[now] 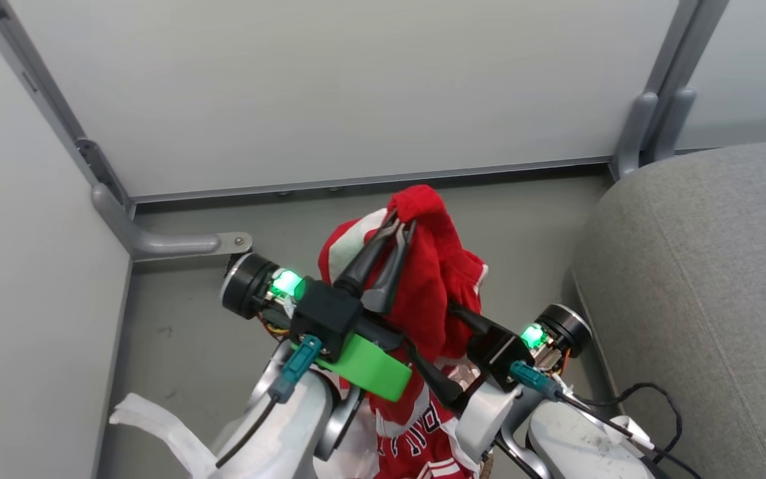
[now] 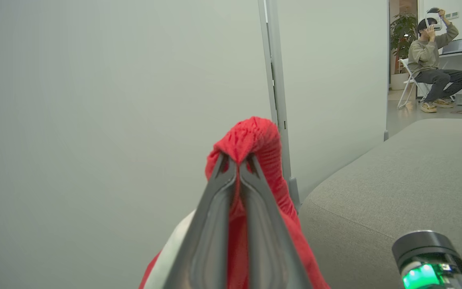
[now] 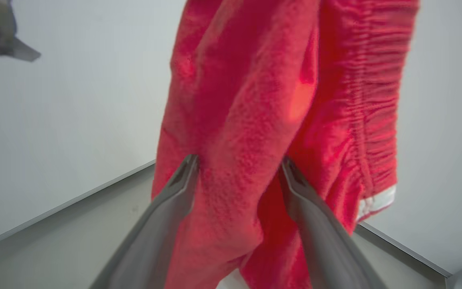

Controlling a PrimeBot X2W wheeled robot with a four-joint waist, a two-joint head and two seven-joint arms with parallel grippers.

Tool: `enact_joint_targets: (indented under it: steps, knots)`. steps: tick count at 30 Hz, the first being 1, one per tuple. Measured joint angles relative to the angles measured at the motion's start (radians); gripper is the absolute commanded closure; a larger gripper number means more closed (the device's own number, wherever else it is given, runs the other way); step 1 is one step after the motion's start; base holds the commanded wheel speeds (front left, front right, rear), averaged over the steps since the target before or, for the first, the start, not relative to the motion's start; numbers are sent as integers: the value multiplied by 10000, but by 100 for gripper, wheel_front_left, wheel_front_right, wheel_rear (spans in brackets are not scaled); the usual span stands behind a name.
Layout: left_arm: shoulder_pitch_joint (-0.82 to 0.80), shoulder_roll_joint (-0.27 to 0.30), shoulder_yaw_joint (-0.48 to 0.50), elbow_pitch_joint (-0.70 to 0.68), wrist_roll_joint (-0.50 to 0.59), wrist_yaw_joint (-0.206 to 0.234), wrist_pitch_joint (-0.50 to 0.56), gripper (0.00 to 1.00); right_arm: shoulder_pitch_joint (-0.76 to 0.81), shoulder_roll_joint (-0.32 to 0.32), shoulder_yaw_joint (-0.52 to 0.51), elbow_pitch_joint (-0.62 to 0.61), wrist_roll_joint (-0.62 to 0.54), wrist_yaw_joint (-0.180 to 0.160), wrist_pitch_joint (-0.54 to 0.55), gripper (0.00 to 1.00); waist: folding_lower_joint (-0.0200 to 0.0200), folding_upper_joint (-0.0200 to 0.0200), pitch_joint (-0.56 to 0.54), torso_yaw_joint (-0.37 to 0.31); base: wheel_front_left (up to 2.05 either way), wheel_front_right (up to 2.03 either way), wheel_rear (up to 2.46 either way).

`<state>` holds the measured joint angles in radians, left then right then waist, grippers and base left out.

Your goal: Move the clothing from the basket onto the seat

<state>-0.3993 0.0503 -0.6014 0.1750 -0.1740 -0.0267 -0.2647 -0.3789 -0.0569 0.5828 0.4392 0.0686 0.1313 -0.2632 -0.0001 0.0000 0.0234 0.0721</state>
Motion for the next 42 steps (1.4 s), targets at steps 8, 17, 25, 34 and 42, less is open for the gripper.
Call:
enact_joint_targets:
  steps: [8, 17, 25, 34, 42]
  knots:
    - [-81, 2, -744, 23, -414, 107, 0, 100, -128, 71, 435, 911, 658, 2, -2, 65, 0, 0, -14, 573, 0, 0, 0]
    - [-85, 4, -750, 171, -550, 232, 0, 100, -214, 73, 698, 1143, 1083, 2, -2, 100, 0, 0, -86, 711, 0, 0, 0]
    - [-42, 2, -573, 257, -750, 224, 0, 71, -209, 73, 658, 1078, 1093, 0, -2, 100, 0, 0, -108, 483, 0, 0, 0]
    - [333, 0, 314, 809, -79, 305, -2, 0, 7, 77, 36, 67, 1058, 2, 0, 100, 0, 0, 0, -337, 0, 0, 0]
    - [995, 48, 1386, 786, 548, 27, -2, 0, 138, 61, -738, -880, 880, 2, 0, 100, 0, 0, 253, -2019, 0, 0, 0]
